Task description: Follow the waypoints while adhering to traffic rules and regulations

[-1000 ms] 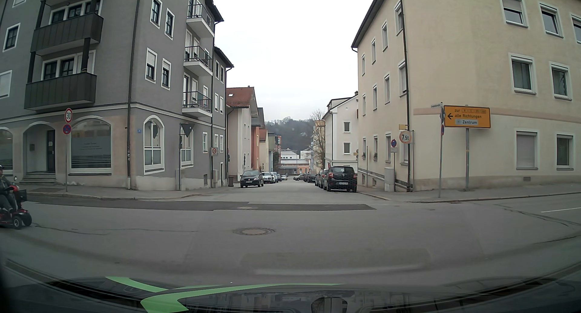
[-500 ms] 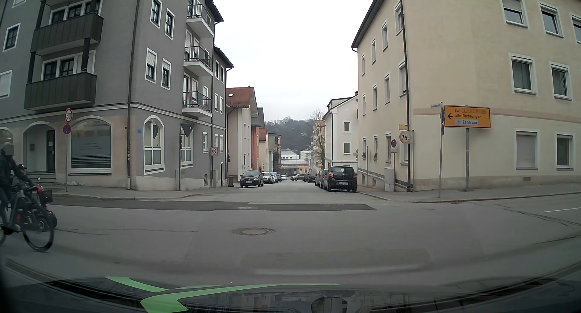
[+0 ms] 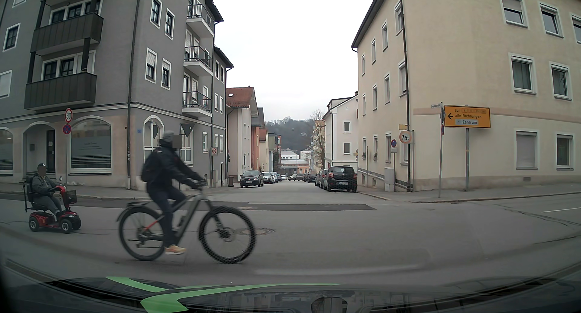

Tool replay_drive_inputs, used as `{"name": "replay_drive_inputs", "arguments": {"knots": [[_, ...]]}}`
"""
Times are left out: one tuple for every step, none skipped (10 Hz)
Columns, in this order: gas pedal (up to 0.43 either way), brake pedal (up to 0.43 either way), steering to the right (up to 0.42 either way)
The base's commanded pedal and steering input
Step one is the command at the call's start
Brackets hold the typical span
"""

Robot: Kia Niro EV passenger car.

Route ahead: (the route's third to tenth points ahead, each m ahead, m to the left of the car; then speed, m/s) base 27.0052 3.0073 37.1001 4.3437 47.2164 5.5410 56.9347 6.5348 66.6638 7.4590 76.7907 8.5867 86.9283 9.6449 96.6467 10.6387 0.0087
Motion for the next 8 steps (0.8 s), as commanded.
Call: {"name": "replay_drive_inputs", "arguments": {"knots": [[0.000,0.341,-0.011],[0.000,0.341,-0.011],[0.000,0.341,-0.011],[0.000,0.341,-0.011],[0.000,0.341,-0.011],[0.000,0.341,-0.011],[0.000,0.341,-0.011],[0.000,0.341,-0.011]]}}
